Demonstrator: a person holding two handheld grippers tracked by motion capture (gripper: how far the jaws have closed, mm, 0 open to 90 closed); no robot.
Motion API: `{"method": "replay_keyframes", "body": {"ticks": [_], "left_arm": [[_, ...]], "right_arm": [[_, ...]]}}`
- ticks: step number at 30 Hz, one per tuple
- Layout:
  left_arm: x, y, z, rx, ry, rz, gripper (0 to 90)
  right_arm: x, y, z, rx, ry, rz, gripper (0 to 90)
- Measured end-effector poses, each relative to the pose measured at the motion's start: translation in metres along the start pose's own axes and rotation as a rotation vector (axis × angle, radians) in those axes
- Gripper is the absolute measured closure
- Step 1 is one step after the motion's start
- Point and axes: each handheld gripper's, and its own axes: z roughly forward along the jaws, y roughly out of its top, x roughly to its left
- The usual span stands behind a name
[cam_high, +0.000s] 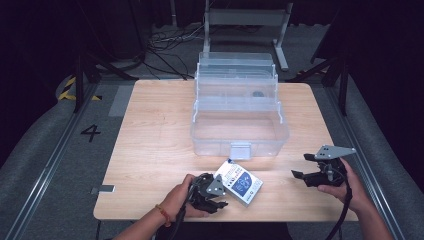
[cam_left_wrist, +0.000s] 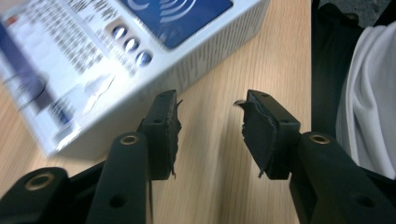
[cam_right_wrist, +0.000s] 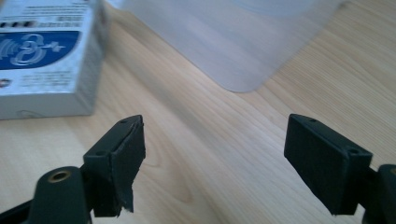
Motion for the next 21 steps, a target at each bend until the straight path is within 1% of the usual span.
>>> {"method": "replay_keyframes", "body": {"ticks": [2, 3, 4, 5, 6, 7, 8, 9, 10, 11, 12, 13, 15, 17, 20, 21], "left_arm": [[0.003, -0.008, -0.008, 0.007, 0.014, -0.016, 48.4], [0.004, -0.014, -0.013, 0.011, 0.031, -0.036, 46.6], [0.006, -0.020, -0.019, 0.020, 0.045, -0.035, 45.0], [0.009, -0.028, -0.024, 0.026, 0.055, -0.051, 43.8], [0.011, -0.034, -0.029, 0.029, 0.071, -0.070, 41.6], [0.013, -0.039, -0.033, 0.030, 0.082, -0.078, 41.6], [0.016, -0.046, -0.038, 0.031, 0.086, -0.099, 40.2], [0.018, -0.053, -0.042, 0.031, 0.090, -0.111, 40.2], [0.021, -0.060, -0.047, 0.031, 0.108, -0.126, 39.3], [0.024, -0.066, -0.050, 0.031, 0.113, -0.138, 37.6], [0.027, -0.072, -0.052, 0.029, 0.116, -0.154, 35.7], [0.029, -0.077, -0.054, 0.035, 0.123, -0.161, 34.3], [0.033, -0.086, -0.056, 0.041, 0.145, -0.183, 26.3], [0.036, -0.095, -0.058, 0.041, 0.165, -0.205, 24.3], [0.040, -0.102, -0.060, 0.033, 0.186, -0.226, 20.0], [0.041, -0.104, -0.060, 0.025, 0.194, -0.235, 19.7]], "right_arm": [[0.009, 0.006, -0.001, 0.007, 0.007, -0.021, 20.8], [0.012, 0.008, -0.001, 0.010, 0.013, -0.026, 20.5], [0.016, 0.010, -0.001, 0.006, 0.012, -0.039, 20.4], [0.021, 0.013, -0.001, 0.007, 0.020, -0.048, 20.4], [0.030, 0.018, 0.000, 0.010, 0.038, -0.063, 20.3], [0.030, 0.018, 0.000, 0.010, 0.038, -0.063, 20.3], [0.038, 0.023, 0.001, 0.012, 0.048, -0.079, 19.9], [0.038, 0.023, 0.001, 0.012, 0.048, -0.079, 19.9], [0.042, 0.026, 0.002, 0.014, 0.057, -0.084, 19.9], [0.048, 0.029, 0.003, 0.018, 0.067, -0.092, 19.9], [0.052, 0.032, 0.005, 0.026, 0.077, -0.100, 19.8], [0.057, 0.035, 0.008, 0.031, 0.091, -0.106, 19.2], [0.067, 0.041, 0.013, 0.047, 0.111, -0.119, 18.6], [0.077, 0.048, 0.019, 0.072, 0.134, -0.132, 18.4], [0.090, 0.058, 0.029, 0.105, 0.171, -0.147, 18.4], [0.093, 0.060, 0.031, 0.113, 0.174, -0.147, 18.2]]}}
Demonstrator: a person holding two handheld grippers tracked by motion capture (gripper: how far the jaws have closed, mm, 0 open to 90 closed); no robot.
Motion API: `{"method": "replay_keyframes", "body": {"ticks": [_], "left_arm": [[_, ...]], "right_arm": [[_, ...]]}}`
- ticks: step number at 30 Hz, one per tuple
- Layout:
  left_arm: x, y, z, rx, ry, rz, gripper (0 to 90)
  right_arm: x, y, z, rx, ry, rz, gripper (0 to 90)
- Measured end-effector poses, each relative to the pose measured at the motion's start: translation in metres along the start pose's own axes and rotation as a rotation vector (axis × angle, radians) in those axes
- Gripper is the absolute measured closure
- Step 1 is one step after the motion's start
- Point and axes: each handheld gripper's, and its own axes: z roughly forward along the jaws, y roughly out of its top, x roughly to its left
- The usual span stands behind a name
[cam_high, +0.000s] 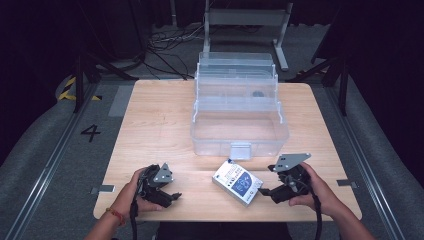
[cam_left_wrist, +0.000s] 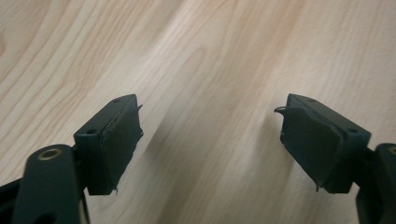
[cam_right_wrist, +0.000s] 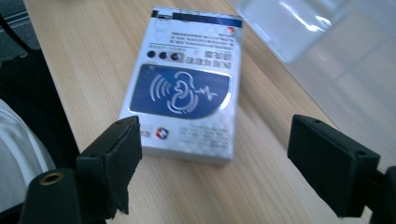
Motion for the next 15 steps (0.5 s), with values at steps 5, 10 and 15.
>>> {"method": "replay_keyframes", "body": {"ticks": [5, 10, 15], "left_arm": [[0.004, -0.008, 0.002, -0.031, 0.002, -0.036, 17.7], [0.009, -0.016, 0.004, -0.077, -0.029, -0.086, 15.0], [0.011, -0.022, 0.005, -0.121, -0.038, -0.078, 13.0]], "right_arm": [[0.008, 0.014, 0.022, 0.065, 0.035, 0.017, 18.6], [0.007, 0.020, 0.037, 0.119, 0.045, 0.046, 18.0], [0.009, 0.024, 0.049, 0.159, 0.055, 0.048, 17.3]]}}
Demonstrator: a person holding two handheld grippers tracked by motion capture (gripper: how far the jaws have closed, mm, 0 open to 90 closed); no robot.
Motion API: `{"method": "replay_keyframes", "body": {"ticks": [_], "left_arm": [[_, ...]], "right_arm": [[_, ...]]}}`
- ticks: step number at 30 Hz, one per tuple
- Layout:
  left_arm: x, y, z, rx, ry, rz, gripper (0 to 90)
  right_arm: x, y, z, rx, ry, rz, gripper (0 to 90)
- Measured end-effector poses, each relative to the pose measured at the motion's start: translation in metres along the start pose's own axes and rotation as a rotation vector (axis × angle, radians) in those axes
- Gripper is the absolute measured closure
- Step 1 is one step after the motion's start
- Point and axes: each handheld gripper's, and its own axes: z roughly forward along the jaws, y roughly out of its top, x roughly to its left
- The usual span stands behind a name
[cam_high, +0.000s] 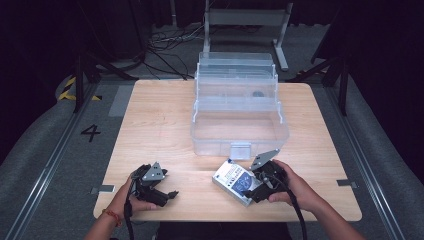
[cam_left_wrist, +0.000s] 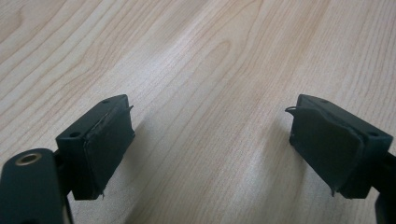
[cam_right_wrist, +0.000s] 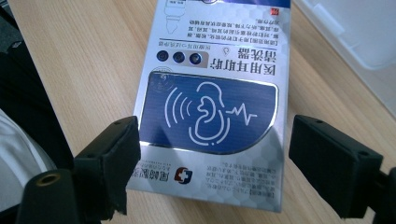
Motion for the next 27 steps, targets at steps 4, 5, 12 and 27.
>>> {"method": "replay_keyframes", "body": {"ticks": [4, 5, 12, 27], "left_arm": [[0.000, 0.000, 0.000, 0.000, 0.000, 0.000, 13.0], [0.000, 0.000, 0.000, -0.001, 0.000, -0.001, 13.0], [0.000, 0.000, 0.000, 0.000, 0.000, -0.001, 13.0], [-0.015, 0.047, -0.013, -0.030, 0.001, 0.055, 18.1]], "right_arm": [[0.002, 0.006, 0.009, 0.042, -0.015, -0.002, 15.1], [0.002, 0.008, 0.011, 0.054, -0.012, 0.001, 12.6], [0.004, 0.020, 0.020, 0.131, -0.004, 0.020, 3.7], [0.004, 0.007, 0.027, 0.233, -0.008, -0.090, 3.5]]}}
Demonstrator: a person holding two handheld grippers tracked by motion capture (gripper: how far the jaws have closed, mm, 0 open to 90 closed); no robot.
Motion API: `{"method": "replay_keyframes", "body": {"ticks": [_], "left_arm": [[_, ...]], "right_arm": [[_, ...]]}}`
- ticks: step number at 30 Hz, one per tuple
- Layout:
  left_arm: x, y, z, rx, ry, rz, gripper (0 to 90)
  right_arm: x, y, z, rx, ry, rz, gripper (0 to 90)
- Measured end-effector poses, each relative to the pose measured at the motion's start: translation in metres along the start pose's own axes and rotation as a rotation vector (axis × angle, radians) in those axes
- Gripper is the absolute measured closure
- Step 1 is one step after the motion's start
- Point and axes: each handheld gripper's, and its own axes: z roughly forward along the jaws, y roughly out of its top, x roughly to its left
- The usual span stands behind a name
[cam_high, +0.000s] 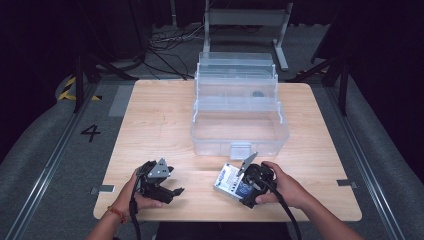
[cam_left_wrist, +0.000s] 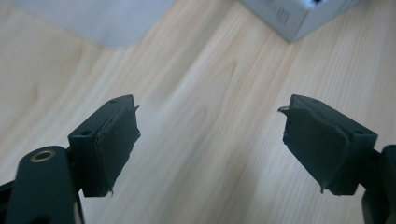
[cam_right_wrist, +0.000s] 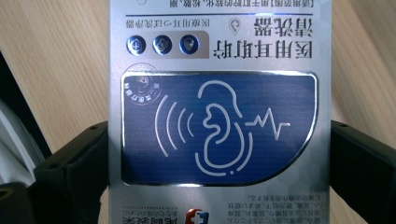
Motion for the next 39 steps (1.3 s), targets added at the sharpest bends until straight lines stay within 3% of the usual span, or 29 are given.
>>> {"method": "replay_keyframes", "body": {"ticks": [4, 6, 11, 17, 20, 22, 26, 29, 30, 33, 35, 39], "left_arm": [[-0.004, 0.035, -0.004, -0.004, 0.009, 0.090, 17.5], [-0.004, 0.044, -0.003, -0.005, 0.009, 0.097, 17.5], [-0.002, 0.090, 0.006, 0.001, 0.052, 0.192, 18.1], [0.005, 0.127, 0.014, 0.019, 0.074, 0.223, 19.4], [0.010, 0.145, 0.021, 0.057, 0.075, 0.246, 21.3], [0.014, 0.152, 0.028, 0.068, 0.066, 0.245, 23.0], [0.020, 0.161, 0.045, 0.148, 0.069, 0.261, 25.2], [0.022, 0.164, 0.053, 0.179, 0.047, 0.263, 25.4], [0.025, 0.165, 0.060, 0.217, 0.045, 0.273, 28.5], [0.027, 0.165, 0.065, 0.249, 0.051, 0.284, 31.9], [0.031, 0.167, 0.071, 0.301, 0.054, 0.304, 34.8], [0.034, 0.168, 0.082, 0.373, 0.039, 0.331, 46.7]], "right_arm": [[-0.005, -0.019, -0.006, 0.003, 0.007, -0.002, 3.4], [-0.006, -0.025, -0.008, 0.006, 0.010, -0.007, 3.4], [-0.012, -0.049, -0.016, 0.026, 0.020, -0.015, 3.5], [-0.021, -0.074, -0.024, 0.021, 0.016, -0.010, 3.6], [-0.026, -0.084, -0.027, 0.009, 0.018, 0.010, 3.6], [-0.030, -0.090, -0.028, -0.004, 0.018, 0.027, 3.6], [-0.034, -0.096, -0.030, -0.009, 0.017, 0.038, 3.5], [-0.036, -0.098, -0.030, -0.009, 0.023, 0.036, 3.6], [-0.037, -0.099, -0.030, -0.011, 0.019, 0.033, 3.5], [-0.037, -0.100, -0.030, -0.012, 0.018, 0.033, 3.5], [-0.037, -0.100, -0.030, -0.012, 0.018, 0.029, 3.5], [-0.037, -0.100, -0.030, -0.018, 0.027, 0.029, 3.5]]}}
